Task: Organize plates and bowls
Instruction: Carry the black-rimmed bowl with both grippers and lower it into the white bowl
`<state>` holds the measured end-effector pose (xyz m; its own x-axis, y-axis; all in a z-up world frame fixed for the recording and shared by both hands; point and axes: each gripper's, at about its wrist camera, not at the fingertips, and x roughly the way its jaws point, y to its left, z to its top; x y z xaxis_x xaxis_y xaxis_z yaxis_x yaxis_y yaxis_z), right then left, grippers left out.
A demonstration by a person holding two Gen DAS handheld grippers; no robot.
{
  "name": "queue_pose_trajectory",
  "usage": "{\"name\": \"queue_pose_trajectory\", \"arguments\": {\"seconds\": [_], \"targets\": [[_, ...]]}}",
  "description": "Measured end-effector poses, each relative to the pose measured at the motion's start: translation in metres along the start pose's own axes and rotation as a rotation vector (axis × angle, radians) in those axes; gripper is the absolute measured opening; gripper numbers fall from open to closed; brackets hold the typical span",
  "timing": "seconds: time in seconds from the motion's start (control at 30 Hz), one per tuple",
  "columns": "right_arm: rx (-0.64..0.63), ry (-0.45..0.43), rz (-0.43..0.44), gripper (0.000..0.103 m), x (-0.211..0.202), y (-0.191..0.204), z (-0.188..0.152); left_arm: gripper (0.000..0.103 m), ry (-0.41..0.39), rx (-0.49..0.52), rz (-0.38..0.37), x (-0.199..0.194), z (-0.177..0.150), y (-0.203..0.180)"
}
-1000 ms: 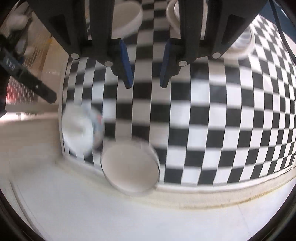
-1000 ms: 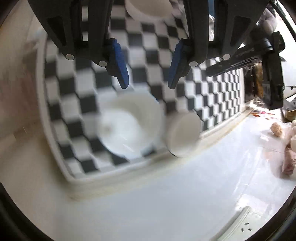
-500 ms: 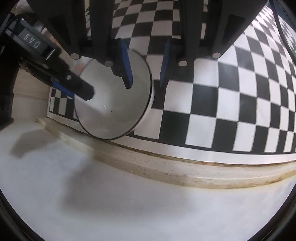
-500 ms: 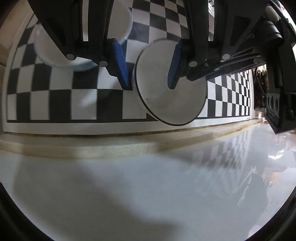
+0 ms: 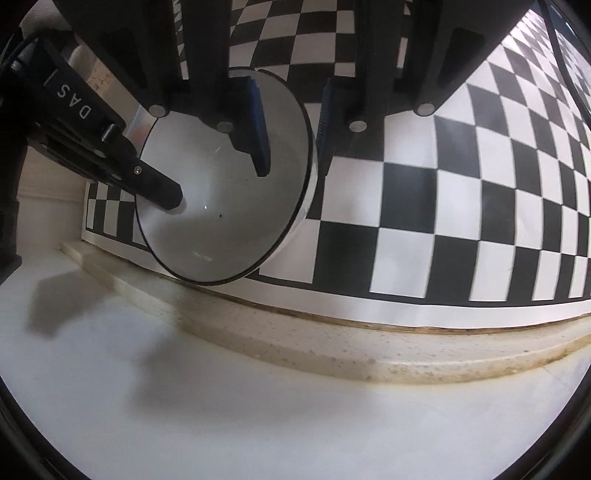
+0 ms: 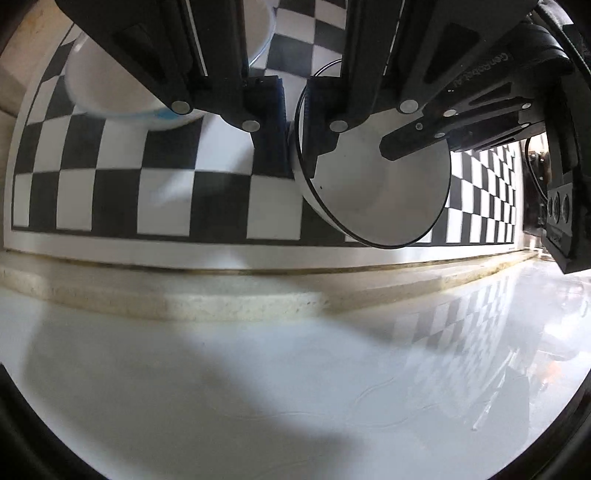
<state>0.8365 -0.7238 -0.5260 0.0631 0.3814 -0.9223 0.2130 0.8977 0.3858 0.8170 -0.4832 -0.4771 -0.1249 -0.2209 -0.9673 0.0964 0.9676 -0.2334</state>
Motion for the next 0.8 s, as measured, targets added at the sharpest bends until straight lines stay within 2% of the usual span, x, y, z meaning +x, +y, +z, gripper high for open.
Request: {"name": "queue_pose_trajectory", "arguments": {"seconds": [0.13,0.33,0.6,0.7,0.8], "targets": [[-0.002,-0.029,0.031,0.008,-0.018,0.007,-0.017,0.022,-0.035,0.015,0.011,-0.019,-0.011,-0.007],[-0.018,-0.090,0.042,0.008,-0.069,0.017,-0.059,0.022,-0.067,0.075,0.013,-0.061,-0.045,-0.016],[0.012,-0.145,0.016,0.007,-0.134,0.016,-0.151,0.022,-0.066,0.198,-0.011,-0.107,-0.116,-0.039],[0.036,-0.159,0.008,0.008,-0.150,0.017,-0.193,0.022,-0.053,0.255,-0.009,-0.111,-0.147,-0.051],[0.062,-0.165,-0.006,0.008,-0.159,0.012,-0.236,0.022,-0.015,0.293,-0.019,-0.099,-0.174,-0.063]]}}
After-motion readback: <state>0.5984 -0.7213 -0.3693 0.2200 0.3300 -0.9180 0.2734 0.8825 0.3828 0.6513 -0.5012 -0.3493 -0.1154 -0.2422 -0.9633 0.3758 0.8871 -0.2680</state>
